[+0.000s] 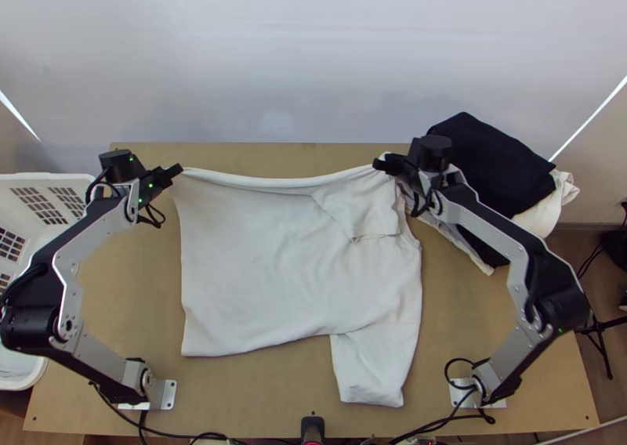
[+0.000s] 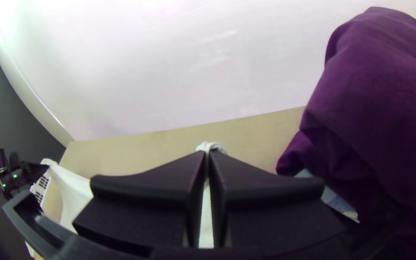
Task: Fold the t-shirt
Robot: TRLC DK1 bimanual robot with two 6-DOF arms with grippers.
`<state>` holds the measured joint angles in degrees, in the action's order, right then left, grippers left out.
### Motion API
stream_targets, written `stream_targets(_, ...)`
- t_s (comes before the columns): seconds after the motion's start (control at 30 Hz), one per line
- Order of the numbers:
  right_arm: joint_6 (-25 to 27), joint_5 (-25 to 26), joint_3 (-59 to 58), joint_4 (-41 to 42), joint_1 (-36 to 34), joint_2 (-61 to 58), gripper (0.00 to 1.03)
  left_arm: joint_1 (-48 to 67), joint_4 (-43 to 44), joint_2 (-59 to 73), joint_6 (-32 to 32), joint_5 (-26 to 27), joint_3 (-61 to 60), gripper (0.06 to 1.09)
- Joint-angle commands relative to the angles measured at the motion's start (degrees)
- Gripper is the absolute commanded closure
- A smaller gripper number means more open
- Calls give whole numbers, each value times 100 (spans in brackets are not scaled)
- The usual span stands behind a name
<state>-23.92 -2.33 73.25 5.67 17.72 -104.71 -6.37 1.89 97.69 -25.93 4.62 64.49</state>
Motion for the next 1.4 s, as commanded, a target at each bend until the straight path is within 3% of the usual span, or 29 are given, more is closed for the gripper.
stream_targets(0.0, 186, 470, 585, 22, 153, -771, 100, -66, 13, 453, 80, -76, 266, 105)
stream_targets(0.47, 529, 1375, 1358, 101, 92, -1693, 100, -180, 13, 839, 97, -199, 521, 105)
stream_targets(0.9, 1188, 1384, 1420, 830, -66, -2036, 100, -13, 13, 1288, 115, -322, 837, 105)
stream_targets(1.37, 1223, 1358, 1015, 382, -40, -1228, 100, 294, -857, 497, 194, -269, 582, 105)
